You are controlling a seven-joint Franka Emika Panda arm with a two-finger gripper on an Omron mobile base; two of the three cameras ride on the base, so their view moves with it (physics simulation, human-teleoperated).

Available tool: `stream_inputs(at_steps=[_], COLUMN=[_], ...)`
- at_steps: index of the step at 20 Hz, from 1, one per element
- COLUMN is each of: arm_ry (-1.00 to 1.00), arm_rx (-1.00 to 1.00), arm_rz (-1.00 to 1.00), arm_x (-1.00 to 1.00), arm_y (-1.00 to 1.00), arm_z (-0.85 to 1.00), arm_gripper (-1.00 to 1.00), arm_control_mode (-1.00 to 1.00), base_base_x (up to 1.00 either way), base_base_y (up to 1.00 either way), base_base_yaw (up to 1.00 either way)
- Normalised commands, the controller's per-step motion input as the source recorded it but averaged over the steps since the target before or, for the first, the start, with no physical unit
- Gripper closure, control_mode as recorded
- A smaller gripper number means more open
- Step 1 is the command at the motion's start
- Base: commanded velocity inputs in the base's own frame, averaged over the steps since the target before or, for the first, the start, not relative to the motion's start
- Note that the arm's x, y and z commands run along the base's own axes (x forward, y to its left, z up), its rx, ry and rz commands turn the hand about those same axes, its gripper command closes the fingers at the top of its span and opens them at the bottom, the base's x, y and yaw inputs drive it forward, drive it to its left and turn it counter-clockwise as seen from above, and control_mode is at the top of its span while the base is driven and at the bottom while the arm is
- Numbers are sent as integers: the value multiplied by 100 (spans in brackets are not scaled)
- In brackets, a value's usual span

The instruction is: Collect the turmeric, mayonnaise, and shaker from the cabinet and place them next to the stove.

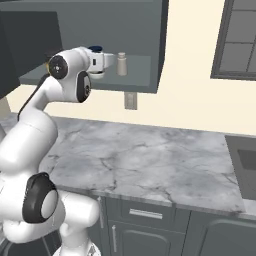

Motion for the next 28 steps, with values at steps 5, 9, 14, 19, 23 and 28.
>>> stream_inputs(at_steps=[5,9,14,19,23,28], arm_ry=[-14,-10,-8,-10,-8,-2], arm_rx=[0,0,0,0,0,1], arm_rz=[0,0,0,0,0,0], arm_x=[-75,-80,-77,-92,-97,-85], arm_y=[-1,-9,-18,-25,-31,-30], arm_z=[-2,-6,0,-4,-11,-8], arm_gripper=[100,100,100,100,100,100], arm_control_mode=[-100,-100,-100,-100,-100,-100], base_base_x=[0,0,0,0,0,0], base_base_y=[0,0,0,0,0,0], base_base_yaw=[0,0,0,0,0,0])
